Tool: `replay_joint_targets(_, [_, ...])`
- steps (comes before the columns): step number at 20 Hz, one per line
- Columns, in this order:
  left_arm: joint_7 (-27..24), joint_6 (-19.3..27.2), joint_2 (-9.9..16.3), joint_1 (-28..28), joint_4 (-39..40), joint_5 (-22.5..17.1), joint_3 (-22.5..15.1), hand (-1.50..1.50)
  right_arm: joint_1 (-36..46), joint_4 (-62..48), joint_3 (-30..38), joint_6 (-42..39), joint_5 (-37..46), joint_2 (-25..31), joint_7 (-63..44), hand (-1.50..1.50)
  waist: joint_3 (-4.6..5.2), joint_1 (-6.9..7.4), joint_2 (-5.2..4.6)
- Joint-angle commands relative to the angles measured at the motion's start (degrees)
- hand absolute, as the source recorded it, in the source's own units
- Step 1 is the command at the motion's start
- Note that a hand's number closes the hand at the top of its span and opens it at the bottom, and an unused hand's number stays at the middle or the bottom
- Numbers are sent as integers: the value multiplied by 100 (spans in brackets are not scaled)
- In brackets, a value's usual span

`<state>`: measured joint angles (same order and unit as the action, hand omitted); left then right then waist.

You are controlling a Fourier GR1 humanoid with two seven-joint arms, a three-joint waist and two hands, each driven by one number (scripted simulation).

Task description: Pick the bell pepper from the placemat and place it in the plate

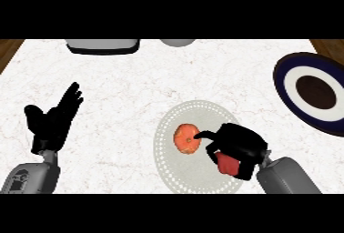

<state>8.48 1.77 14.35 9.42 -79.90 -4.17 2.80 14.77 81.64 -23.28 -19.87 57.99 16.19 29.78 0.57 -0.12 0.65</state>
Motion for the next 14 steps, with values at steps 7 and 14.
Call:
replay_joint_targets(7, [159,26,-33,-136,-308,-44,22,0,92,873,2308,-691,-1340,-531,-2203,150,-51,-114,-20])
replay_joint_targets(14, [133,-38,50,-147,-163,-36,93,0,651,2013,3527,502,-1426,-768,-3141,150,-55,-105,-19])
